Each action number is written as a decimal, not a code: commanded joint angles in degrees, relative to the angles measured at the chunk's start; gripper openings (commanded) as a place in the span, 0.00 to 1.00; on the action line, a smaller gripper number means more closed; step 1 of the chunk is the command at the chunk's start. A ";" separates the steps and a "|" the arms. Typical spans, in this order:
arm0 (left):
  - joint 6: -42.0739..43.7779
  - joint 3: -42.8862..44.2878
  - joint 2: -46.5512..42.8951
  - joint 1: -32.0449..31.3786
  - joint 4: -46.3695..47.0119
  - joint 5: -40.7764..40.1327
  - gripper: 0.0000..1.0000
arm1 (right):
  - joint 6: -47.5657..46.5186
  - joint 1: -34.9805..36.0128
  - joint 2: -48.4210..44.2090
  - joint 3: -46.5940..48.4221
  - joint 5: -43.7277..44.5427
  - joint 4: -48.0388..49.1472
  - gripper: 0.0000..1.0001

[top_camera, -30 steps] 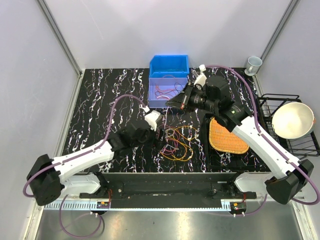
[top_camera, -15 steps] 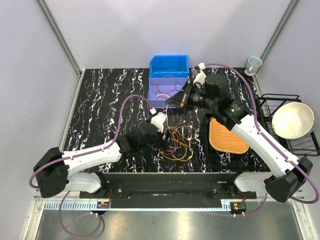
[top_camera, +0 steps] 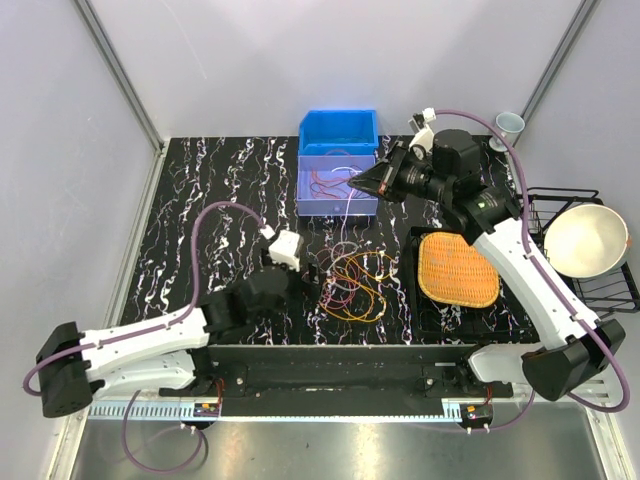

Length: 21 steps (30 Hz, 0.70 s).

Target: Untangle the cables

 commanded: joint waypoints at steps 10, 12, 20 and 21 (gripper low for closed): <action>6.99 1.81 -0.65 -1.81 3.95 -3.28 0.86 | 1.24 -0.37 2.47 4.94 -5.75 0.05 0.00; 8.83 3.30 2.34 -2.25 4.57 -3.02 0.86 | 1.15 -0.46 2.73 5.56 -6.10 -0.30 0.00; 12.27 8.40 14.10 -3.04 10.02 -2.85 0.84 | 1.76 -0.46 3.61 6.00 -7.86 -0.48 0.00; 12.71 9.45 15.26 -3.13 10.63 -2.76 0.84 | 1.76 -0.46 3.61 5.91 -7.86 -0.57 0.00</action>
